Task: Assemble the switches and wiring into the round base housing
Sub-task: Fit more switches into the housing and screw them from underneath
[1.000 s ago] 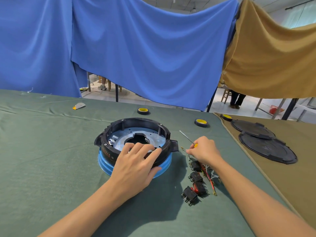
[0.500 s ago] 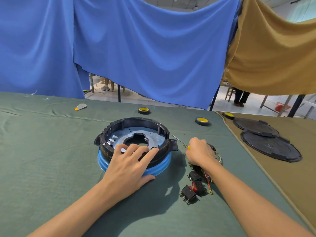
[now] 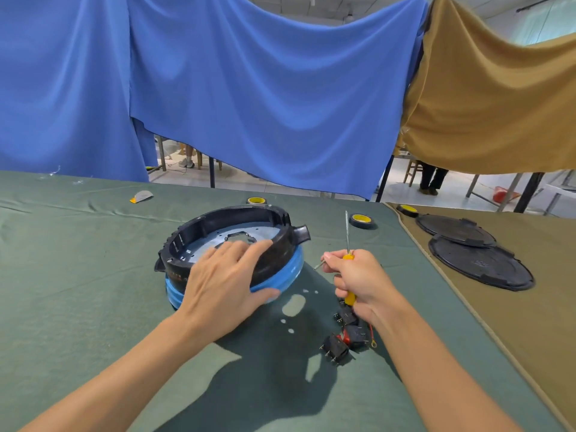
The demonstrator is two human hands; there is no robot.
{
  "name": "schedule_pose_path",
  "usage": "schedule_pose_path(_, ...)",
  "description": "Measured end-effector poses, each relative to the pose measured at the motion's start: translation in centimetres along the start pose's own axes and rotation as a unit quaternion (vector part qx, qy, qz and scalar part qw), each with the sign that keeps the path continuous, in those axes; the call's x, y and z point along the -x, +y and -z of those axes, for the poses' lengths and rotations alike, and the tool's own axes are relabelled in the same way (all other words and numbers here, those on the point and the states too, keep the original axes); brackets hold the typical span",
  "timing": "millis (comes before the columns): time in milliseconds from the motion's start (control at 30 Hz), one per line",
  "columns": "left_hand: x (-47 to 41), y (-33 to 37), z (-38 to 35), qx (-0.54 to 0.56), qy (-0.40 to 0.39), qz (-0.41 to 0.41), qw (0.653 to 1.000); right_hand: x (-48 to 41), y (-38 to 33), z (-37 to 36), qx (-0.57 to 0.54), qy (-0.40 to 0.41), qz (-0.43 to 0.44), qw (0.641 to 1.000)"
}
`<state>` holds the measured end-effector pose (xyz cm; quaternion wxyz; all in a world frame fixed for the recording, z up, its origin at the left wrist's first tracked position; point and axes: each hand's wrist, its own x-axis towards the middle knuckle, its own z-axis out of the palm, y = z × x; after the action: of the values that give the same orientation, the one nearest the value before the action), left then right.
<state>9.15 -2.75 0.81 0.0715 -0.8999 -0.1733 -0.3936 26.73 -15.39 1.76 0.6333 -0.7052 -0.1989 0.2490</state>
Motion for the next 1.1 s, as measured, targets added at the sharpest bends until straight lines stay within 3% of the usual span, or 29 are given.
schedule_pose_path(100, -1.7, 0.2, 1.9, 0.095, 0.017, 0.079, 0.992, 0.8, -0.4, -0.2, -0.093, -0.016, -0.034, 0.995)
schedule_pose_path(200, -3.4, 0.5, 3.6, 0.231, 0.023, 0.178, 0.956, 1.8, -1.6, -0.4, -0.185, -0.063, -0.056, 0.979)
schedule_pose_path(300, -4.5, 1.0, 4.6, 0.322, 0.026, 0.217, 0.921, 3.1, -3.4, -0.6, -0.238, -0.122, -0.036, 0.963)
schedule_pose_path(600, -4.0, 2.6, 4.5, 0.214, 0.015, 0.166, 0.963, 5.0, -7.4, -0.7, -0.241, -0.143, 0.031, 0.959)
schedule_pose_path(767, -4.7, 2.1, 4.8, 0.222, 0.081, 0.219, 0.947, 4.8, -7.9, -1.4, -0.237, -0.159, 0.052, 0.957)
schedule_pose_path(867, -5.5, 1.0, 5.9, 0.356, 0.119, 0.306, 0.875, 4.5, -8.0, -1.4, -0.229, -0.13, 0.059, 0.963)
schedule_pose_path(1000, -6.7, -1.1, 7.2, 0.547, 0.147, 0.41, 0.714, 4.1, -8.0, -1.2, -0.23, -0.113, 0.053, 0.965)
schedule_pose_path(1100, -6.7, -2.7, 7.2, 0.618, 0.12, 0.479, 0.613, 4.0, -8.1, -1.1, -0.219, -0.113, 0.056, 0.968)
